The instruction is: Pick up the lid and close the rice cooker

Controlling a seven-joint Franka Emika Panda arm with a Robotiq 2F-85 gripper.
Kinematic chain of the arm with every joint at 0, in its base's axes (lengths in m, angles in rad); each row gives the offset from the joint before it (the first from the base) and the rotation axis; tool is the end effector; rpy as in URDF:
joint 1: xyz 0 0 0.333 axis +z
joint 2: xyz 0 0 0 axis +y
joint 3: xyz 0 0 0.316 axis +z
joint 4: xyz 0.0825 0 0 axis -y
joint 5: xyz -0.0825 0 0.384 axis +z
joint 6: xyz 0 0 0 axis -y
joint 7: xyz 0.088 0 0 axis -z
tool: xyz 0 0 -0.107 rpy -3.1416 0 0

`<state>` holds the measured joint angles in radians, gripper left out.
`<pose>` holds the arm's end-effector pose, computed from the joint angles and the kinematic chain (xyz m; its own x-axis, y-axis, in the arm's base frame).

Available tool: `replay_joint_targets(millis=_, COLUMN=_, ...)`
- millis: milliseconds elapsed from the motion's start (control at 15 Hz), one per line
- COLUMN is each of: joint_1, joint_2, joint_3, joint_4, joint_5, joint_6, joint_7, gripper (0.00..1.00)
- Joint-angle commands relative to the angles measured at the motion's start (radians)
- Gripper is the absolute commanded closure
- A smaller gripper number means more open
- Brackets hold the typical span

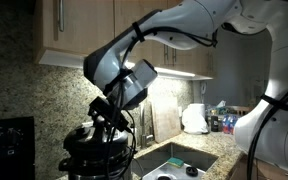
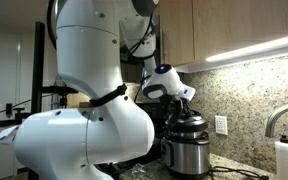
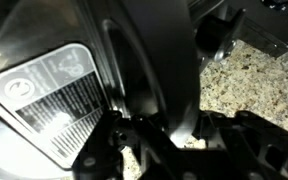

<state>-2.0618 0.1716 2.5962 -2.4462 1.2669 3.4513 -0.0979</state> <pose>0.4528 0.1319 0.4294 0.4919 -0.7713 0.4038 -0.3772 -0.6068 -0.6997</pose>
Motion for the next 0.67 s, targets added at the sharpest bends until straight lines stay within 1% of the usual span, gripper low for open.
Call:
replay_joint_targets(millis=0, joint_1=0.0, joint_2=0.0, joint_3=0.0, joint_4=0.0, joint_5=0.0, joint_6=0.0, joint_7=0.0, gripper=0.97)
replay_joint_targets(millis=200, joint_1=0.001, joint_2=0.0, joint_3=0.0, joint_4=0.0, joint_5=0.0, joint_6=0.0, joint_7=0.0, gripper=0.99)
replay_joint_targets(millis=333, joint_1=-0.002, joint_2=-0.008, joint_3=-0.001, joint_4=-0.026, joint_5=0.017, joint_6=-0.015, joint_7=0.0, gripper=0.99)
replay_joint_targets(millis=467, joint_1=-0.003, joint_2=-0.012, joint_3=0.0, joint_4=-0.063, joint_5=0.029, joint_6=0.001, joint_7=0.004, gripper=0.98)
replay_joint_targets(millis=600, joint_1=0.002, joint_2=0.014, joint_3=0.009, joint_4=-0.069, joint_5=0.028, joint_6=0.036, joint_7=0.008, gripper=0.98)
